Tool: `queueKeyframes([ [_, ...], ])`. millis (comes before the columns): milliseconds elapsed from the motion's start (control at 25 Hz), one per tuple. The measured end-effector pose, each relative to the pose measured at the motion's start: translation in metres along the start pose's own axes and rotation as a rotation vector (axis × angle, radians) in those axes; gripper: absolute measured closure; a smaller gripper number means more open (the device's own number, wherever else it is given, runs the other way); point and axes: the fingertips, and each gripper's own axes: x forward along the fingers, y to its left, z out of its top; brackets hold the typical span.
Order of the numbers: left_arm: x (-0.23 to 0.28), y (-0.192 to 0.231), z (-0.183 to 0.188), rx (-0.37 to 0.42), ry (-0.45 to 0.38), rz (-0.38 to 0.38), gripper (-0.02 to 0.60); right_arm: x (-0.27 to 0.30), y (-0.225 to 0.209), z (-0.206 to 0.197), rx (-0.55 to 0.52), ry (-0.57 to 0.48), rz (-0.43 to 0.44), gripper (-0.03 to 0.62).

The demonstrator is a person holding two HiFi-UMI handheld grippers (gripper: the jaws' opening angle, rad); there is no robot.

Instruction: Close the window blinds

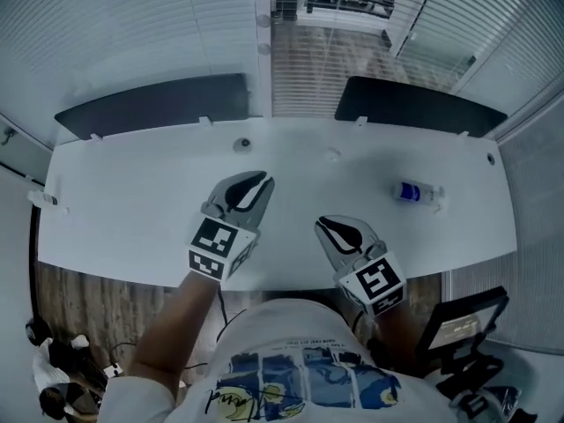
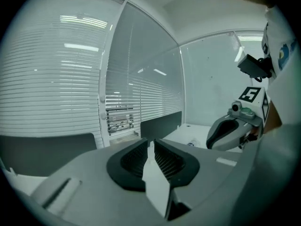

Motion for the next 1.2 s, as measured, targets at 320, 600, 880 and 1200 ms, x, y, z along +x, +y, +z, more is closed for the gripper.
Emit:
queueKeyframes([
  [320, 0.064, 0.056, 0.01, 0.064, 0.036, 0.105, 0.522, 0.005, -0.04, -0.012, 0.031, 0.004, 0.004, 0.577],
  [600, 0.102, 0.119, 0.028, 0.131, 0.048, 0.217, 0.517, 0.01, -0.058, -0.027, 0.053, 0.042, 0.021, 0.577],
  [880, 0.142, 0.153, 0.032, 0.165, 0.088, 0.247, 0.517, 0.012, -0.083, -0.035, 0.07, 0.066, 0.024, 0.577],
  [1200, 0.188, 0.17, 0.025, 0.167, 0.126, 0.297, 0.517, 0.018, -0.116, -0.058, 0.084, 0.063, 0.066, 0.577],
])
